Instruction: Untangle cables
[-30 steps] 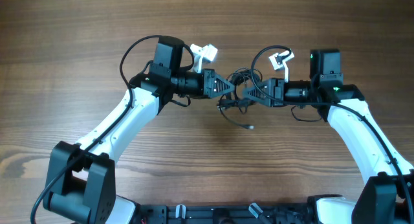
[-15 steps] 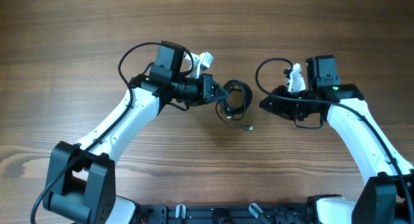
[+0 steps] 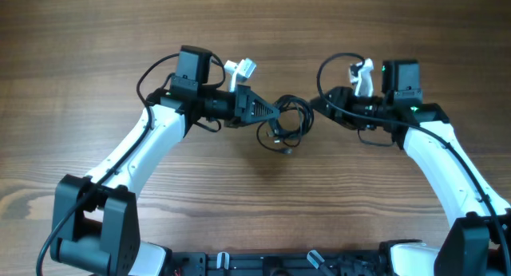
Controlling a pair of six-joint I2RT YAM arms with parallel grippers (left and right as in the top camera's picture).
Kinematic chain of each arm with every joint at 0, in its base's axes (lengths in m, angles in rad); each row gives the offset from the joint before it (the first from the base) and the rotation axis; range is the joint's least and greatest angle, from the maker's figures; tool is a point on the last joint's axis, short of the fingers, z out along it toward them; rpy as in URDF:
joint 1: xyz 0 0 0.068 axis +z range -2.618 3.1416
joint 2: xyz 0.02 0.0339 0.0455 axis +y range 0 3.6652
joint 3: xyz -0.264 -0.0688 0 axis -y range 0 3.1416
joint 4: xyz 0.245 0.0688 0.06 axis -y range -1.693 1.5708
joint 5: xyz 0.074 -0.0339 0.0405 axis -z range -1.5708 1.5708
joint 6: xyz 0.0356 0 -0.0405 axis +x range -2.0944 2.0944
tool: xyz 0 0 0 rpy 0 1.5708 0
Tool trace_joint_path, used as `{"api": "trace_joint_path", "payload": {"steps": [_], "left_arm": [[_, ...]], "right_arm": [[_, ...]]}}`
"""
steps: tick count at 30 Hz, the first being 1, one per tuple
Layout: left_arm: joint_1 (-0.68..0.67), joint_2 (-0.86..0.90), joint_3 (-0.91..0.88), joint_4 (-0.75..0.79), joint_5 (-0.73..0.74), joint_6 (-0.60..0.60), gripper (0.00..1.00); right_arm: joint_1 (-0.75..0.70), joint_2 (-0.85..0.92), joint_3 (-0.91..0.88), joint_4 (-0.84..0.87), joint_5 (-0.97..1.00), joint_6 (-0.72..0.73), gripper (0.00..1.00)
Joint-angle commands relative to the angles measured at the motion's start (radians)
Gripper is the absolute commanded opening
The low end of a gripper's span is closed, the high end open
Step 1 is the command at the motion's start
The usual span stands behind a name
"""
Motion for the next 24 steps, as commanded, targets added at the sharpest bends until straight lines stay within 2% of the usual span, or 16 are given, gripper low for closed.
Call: {"api": "trace_joint_path", "payload": {"steps": [1,4,9,12,15,17,20,23,24], "left_arm": [[0.004,-0.024,0.009,0.029,0.139,0.024,0.04],[0.004,-0.024,0.009,0.121,0.226,0.032,0.04],[0.004,-0.024,0.009,0.209,0.192,0.031,0.04],[0.004,-0.024,0.009,0.208,0.104,0.031,0.04],[0.004,-0.024,0.009,0.208,0.042,0.031,0.04],[0.004,-0.024,0.009,0.208,0.025,0.032,0.04],[0.005,-0.024,0.009,0.187,0.017,0.032,0.04],[0.006,-0.024,0.009,0.055,-0.09,0.116,0.04],[0.006,-0.024,0.009,0.011,-0.138,0.137,0.04]], "right_arm": [[-0.002,0.011,0.012,0.051,-0.242,0.076,0.56],[0.0,0.011,0.012,0.052,-0.293,0.095,0.56],[0.034,0.011,0.012,0.05,-0.353,0.095,0.55],[0.061,0.011,0.012,0.051,-0.367,0.092,0.42],[0.091,0.011,0.012,0.045,-0.327,0.043,0.16],[0.094,0.011,0.011,-0.006,-0.19,0.04,0.12],[0.094,0.011,0.011,-0.119,0.103,0.04,0.11],[0.094,0.011,0.011,-0.208,0.364,0.04,0.11],[0.094,0.011,0.011,-0.221,0.393,0.04,0.11]]}}
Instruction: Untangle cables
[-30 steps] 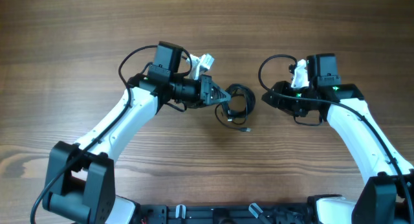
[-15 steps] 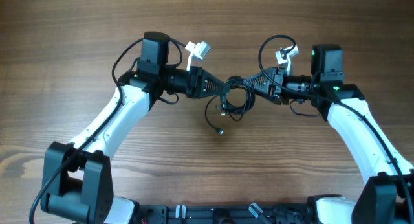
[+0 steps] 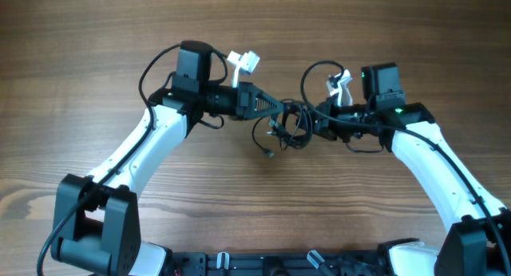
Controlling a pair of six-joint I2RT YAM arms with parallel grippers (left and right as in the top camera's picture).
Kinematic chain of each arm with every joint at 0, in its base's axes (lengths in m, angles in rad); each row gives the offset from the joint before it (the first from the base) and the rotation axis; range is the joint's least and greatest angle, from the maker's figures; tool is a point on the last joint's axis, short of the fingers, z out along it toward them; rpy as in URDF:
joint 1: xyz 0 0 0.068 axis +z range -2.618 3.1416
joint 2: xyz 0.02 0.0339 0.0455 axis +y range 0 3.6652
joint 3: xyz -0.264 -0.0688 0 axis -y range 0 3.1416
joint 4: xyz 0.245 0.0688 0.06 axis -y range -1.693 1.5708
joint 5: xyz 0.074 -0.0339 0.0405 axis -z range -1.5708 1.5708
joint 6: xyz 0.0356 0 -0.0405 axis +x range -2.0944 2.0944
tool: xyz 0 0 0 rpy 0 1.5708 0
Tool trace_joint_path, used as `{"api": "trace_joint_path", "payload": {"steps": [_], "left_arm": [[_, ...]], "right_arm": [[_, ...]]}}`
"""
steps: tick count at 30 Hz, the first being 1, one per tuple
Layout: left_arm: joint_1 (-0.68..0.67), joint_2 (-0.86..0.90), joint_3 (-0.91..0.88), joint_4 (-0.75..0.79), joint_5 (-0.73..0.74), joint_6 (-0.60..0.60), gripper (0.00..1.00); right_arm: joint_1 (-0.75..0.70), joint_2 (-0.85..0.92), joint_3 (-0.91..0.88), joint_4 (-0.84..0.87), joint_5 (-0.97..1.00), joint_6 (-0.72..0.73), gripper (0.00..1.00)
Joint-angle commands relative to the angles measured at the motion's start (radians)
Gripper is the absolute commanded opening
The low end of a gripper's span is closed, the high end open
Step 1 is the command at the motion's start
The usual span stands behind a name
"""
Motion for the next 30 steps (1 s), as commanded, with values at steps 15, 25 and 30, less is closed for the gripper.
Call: {"api": "trace_joint_path", "payload": {"steps": [15,25,30], "left_arm": [[0.012,-0.024,0.01,-0.217,-0.296,0.126,0.73],[-0.106,-0.024,0.01,-0.061,-0.194,-0.068,0.83],[-0.112,-0.024,0.01,-0.049,-0.194,-0.213,0.82]], "right_arm": [[-0.013,0.011,0.001,-0.071,0.37,-0.017,0.04],[-0.013,0.011,0.001,0.124,-0.011,0.069,0.04],[-0.013,0.011,0.001,0.218,-0.077,0.116,0.04]]}}
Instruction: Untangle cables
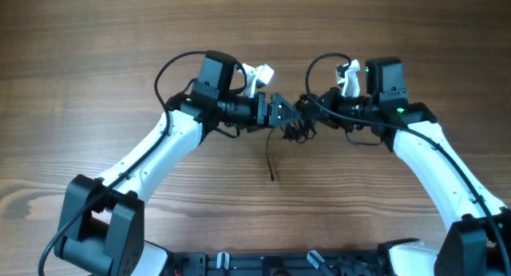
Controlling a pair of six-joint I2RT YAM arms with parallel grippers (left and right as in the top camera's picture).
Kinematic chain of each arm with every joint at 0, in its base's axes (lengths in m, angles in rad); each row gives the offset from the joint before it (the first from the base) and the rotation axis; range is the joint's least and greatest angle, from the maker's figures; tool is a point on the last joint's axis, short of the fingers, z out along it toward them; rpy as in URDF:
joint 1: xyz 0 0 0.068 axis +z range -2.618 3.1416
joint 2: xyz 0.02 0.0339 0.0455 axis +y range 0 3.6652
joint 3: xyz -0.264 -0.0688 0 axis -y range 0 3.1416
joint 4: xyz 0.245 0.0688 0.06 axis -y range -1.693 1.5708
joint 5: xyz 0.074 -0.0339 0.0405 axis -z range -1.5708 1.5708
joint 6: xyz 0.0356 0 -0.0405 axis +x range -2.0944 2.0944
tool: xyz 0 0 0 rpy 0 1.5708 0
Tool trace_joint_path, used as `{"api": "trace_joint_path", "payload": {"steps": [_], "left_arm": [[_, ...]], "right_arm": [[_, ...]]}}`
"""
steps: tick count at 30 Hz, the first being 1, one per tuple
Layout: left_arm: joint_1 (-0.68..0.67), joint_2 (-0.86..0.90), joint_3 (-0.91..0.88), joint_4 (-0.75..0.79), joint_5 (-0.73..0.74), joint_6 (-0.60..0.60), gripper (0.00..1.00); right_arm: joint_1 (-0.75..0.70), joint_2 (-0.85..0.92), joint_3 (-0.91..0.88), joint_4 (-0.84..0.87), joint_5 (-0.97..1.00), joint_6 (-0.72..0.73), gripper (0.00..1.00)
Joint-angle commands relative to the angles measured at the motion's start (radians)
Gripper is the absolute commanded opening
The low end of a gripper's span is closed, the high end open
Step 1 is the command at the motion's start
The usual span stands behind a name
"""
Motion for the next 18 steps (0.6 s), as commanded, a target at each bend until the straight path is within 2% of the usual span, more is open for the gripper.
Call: {"api": "trace_joint_path", "payload": {"steps": [1,11,18], "left_arm": [[0.001,-0.022,0.01,0.003,0.026,-0.147,0.81],[-0.022,-0.022,0.01,0.008,0.01,-0.333,0.69],[-0.07,-0.022,0.01,0.051,-0.115,-0.454,0.61]], "right_arm": [[0.002,0.01,0.003,0.052,-0.121,0.052,0.04],[0.002,0.01,0.003,0.066,-0.126,0.052,0.04],[0.002,0.01,0.003,0.066,-0.126,0.052,0.04]]}}
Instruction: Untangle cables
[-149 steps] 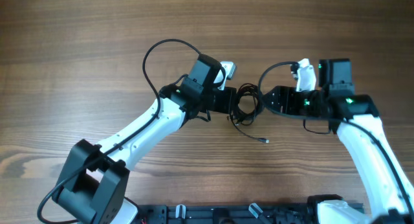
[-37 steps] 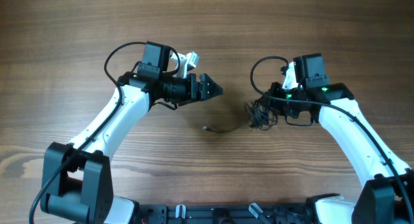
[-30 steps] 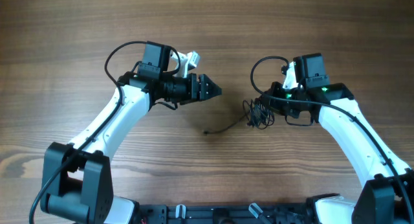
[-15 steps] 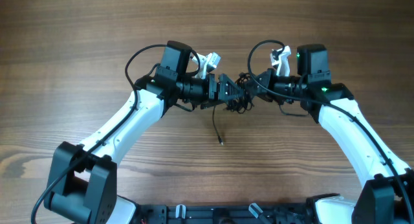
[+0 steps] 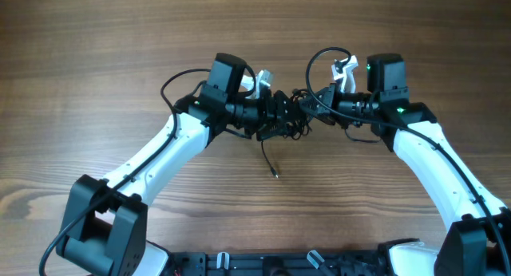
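A tangled bundle of thin black cable [image 5: 298, 123] hangs between my two grippers near the middle of the table. My left gripper [image 5: 281, 115] comes in from the left and is shut on the bundle's left side. My right gripper [image 5: 318, 107] comes in from the right and is shut on a strand at its right side. The two grippers are almost touching. One loose cable end [image 5: 271, 163] trails down toward the front and ends in a small plug. The fingertips themselves are partly hidden by the cable.
The wooden table [image 5: 96, 53] spreads all around the arms. My own wiring loops [image 5: 319, 61] stand above the right wrist and another loop behind the left wrist. The arm bases sit along the front edge.
My left gripper has moved a little right and turned, closing further on the right gripper. The bundle is more squeezed between them. The loose end hangs in much the same place.
At first the grippers were apart, with the bundle hanging off the left one and a strand running to the right. Then the right arm came in closer. Later both stood farther back on the table with one end dangling, and now they nearly meet.
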Controlling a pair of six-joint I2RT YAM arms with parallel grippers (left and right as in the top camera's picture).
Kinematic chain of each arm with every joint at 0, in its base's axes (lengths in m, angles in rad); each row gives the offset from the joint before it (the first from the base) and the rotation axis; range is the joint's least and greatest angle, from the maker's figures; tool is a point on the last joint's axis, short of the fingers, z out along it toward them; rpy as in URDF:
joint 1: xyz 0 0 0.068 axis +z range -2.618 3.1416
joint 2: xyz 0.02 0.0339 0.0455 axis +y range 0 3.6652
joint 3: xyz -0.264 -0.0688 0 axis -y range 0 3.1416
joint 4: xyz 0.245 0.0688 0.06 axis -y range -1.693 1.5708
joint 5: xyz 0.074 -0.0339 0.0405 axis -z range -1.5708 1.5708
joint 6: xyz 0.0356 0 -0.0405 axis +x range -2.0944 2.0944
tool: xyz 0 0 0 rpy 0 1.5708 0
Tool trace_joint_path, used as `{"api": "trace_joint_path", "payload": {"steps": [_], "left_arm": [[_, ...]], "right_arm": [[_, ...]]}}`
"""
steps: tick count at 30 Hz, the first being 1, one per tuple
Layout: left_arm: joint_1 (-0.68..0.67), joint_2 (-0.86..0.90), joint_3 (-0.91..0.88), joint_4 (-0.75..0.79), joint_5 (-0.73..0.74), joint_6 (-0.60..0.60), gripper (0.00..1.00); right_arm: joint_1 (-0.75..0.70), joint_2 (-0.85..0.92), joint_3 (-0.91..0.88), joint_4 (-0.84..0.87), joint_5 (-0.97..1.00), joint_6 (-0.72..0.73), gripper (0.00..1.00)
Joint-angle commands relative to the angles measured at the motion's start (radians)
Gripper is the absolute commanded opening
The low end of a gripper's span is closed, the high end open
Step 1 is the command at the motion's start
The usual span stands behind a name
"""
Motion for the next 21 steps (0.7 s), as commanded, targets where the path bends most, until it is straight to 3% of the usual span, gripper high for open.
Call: {"api": "trace_joint_path", "payload": {"steps": [1,4,9,10,16,21], "left_arm": [[-0.021,-0.022,0.01,0.025,-0.075,-0.066,0.59],[-0.029,-0.022,0.01,0.024,-0.122,-0.065,0.45],[-0.029,-0.022,0.01,0.024,-0.149,-0.035,0.08],[-0.028,-0.022,0.01,0.024,-0.149,0.002,0.04],[0.049,-0.022,0.01,-0.096,-0.148,0.212,0.04],[0.174,-0.029,0.01,-0.268,-0.143,0.405,0.04]], "right_arm": [[0.002,0.01,0.003,0.006,-0.033,0.006,0.04],[0.002,0.01,0.003,0.006,-0.033,0.006,0.04],[0.002,0.01,0.003,-0.004,-0.025,0.002,0.04],[0.002,0.01,0.003,-0.016,-0.006,0.002,0.04],[0.0,0.01,0.003,-0.201,0.323,-0.053,0.06],[0.0,0.01,0.003,-0.302,0.57,-0.079,0.21]]}}
